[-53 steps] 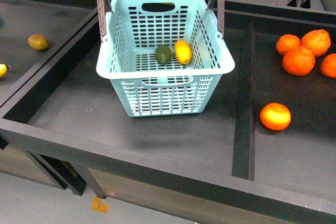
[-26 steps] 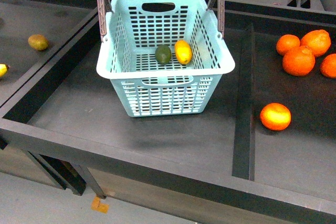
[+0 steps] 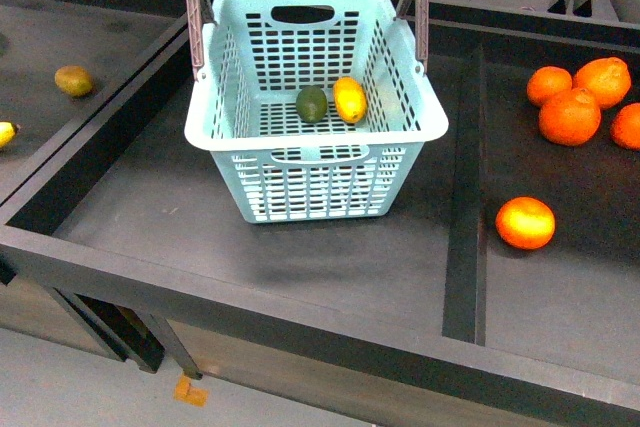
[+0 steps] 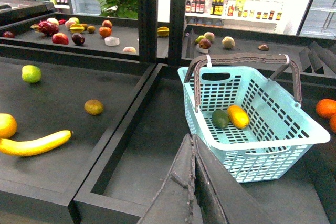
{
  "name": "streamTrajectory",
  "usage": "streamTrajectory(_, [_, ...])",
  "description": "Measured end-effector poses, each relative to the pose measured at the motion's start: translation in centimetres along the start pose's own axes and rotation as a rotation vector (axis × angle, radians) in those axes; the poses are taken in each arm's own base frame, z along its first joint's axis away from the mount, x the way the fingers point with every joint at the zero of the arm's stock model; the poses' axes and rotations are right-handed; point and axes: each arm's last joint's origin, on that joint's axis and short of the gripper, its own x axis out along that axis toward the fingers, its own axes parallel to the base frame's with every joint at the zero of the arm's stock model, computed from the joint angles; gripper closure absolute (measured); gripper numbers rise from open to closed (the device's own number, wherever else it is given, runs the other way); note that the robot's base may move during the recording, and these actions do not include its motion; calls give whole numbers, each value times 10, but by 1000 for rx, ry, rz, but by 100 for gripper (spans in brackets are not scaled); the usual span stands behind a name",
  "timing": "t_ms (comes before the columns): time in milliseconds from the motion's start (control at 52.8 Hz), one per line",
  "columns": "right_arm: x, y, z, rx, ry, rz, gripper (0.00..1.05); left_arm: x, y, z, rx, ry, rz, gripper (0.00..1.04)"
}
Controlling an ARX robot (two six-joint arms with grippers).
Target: Pick mango and avocado into basket
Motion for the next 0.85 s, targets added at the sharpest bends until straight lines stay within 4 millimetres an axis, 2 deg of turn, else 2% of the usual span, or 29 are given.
streamTrajectory(474, [0,0,0,0,0,0,8,0,0,0,2,0,0,5])
streamTrajectory(531, [0,0,0,0,0,0,8,0,0,0,2,0,0,8])
streamTrajectory(853, [0,0,0,0,0,0,8,0,0,0,2,0,0,7])
